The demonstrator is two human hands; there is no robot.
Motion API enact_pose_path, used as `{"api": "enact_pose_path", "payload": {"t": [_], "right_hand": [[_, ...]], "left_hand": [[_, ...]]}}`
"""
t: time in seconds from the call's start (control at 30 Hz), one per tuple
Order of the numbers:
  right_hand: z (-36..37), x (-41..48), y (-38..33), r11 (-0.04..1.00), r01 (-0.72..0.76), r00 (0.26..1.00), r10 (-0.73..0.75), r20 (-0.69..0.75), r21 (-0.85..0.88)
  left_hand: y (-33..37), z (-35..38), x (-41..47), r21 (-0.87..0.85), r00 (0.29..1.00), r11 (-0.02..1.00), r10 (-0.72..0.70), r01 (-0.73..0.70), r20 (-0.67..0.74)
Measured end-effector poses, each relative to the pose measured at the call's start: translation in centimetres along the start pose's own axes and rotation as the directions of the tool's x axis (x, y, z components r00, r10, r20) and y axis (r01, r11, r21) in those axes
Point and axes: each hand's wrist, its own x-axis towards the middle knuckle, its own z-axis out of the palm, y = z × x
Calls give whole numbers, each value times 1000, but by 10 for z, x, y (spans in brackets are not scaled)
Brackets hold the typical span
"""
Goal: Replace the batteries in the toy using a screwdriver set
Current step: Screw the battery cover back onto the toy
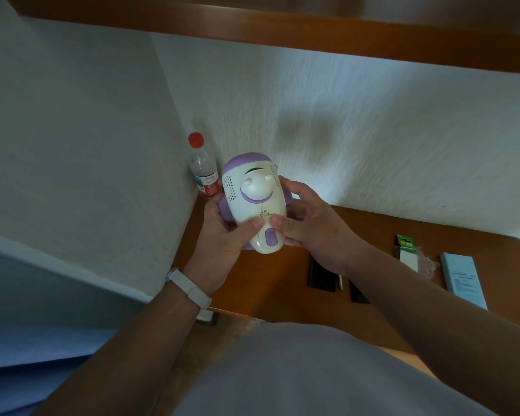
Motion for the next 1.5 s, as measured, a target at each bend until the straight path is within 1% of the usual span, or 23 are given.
{"api": "enact_pose_path", "payload": {"t": [0.27,0.4,0.5,0.57,0.7,0.83,0.93,1.13,1.23,1.5], "right_hand": [[-2,0,-4,999,-2,1000,1,-28,-33],[-2,3,-1,999,-5,1000,4,-18,-34],[-1,6,2,999,-6,1000,5,-23,-33],[-1,8,4,999,-11,1000,10,-26,-37],[-2,10,15,999,-36,999,35,-34,-35],[-2,8,32,992,-43,997,36,-61,-115],[-6,6,52,991,-88,994,80,-80,-100],[-6,1,85,982,-176,979,167,-115,-67],[-9,3,100,979,-195,972,184,-145,-64],[-13,12,125,964,-256,960,244,-140,-71]], "left_hand": [[-2,3,1,13,1000,999,30,-30,4],[-2,5,1,18,1000,999,27,-27,-3],[-3,5,2,34,999,999,23,-22,-38],[-6,3,5,25,1000,1000,11,-10,-29],[-20,-5,9,2,997,997,-73,73,18],[-34,-10,10,-40,982,983,-174,177,77],[-51,-12,12,-80,957,959,-260,271,126],[-83,-7,12,-135,899,891,-417,433,133],[-96,-7,14,-140,883,873,-453,468,127],[-123,-10,20,-153,862,849,-491,506,125]]}}
